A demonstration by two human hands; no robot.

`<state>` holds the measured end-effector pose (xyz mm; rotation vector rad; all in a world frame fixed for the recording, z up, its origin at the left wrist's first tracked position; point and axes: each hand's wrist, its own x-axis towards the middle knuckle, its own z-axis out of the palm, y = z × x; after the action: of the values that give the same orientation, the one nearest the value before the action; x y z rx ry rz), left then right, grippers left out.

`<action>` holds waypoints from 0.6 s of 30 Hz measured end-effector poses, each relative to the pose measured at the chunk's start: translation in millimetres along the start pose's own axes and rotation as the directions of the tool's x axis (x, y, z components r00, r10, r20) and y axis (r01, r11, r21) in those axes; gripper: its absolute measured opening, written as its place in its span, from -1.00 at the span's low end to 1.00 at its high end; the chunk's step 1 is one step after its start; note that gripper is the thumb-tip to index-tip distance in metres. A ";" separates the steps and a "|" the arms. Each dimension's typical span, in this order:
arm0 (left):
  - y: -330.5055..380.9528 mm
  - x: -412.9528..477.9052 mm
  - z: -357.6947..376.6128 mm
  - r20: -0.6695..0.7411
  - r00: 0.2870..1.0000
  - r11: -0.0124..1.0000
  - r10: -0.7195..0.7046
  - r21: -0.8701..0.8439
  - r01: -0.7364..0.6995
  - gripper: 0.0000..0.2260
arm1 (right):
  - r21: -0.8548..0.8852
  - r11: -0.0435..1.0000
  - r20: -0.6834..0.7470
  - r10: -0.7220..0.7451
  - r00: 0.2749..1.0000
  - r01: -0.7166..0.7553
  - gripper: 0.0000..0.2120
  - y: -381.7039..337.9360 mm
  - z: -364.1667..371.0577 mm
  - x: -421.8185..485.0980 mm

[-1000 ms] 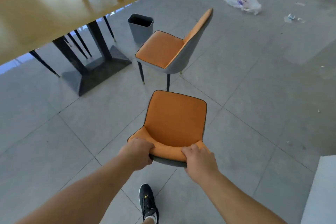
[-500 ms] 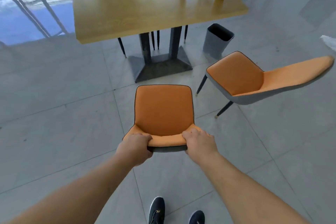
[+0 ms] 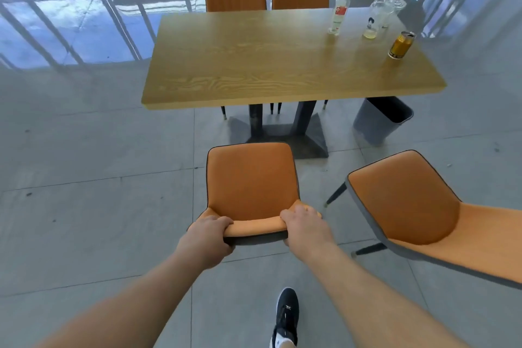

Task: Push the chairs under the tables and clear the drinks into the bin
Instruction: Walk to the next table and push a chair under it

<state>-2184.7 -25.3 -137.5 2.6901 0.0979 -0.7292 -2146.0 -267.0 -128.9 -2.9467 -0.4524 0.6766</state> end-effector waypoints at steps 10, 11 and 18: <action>18.5 122.8 -54.6 -0.070 0.996 0.999 -0.053 0.009 0.053 -0.68 | -0.033 0.998 -0.053 -0.060 0.997 0.059 -0.87 39.8 -59.4 123.1; 17.5 131.8 -62.7 -0.084 0.995 0.998 -0.060 0.031 0.063 -0.69 | -0.035 0.998 -0.065 -0.061 0.996 0.059 -0.87 38.7 -64.3 132.1; 5.9 140.7 -88.7 0.069 0.997 0.989 -0.046 0.144 0.036 -0.66 | -0.040 0.999 -0.007 0.006 1.000 -0.006 -0.85 11.4 -65.9 139.7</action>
<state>-2019.8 -3.1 -134.6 2.7998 0.0863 -0.8766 -1994.1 -236.6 -129.1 -2.9878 -0.4617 0.6649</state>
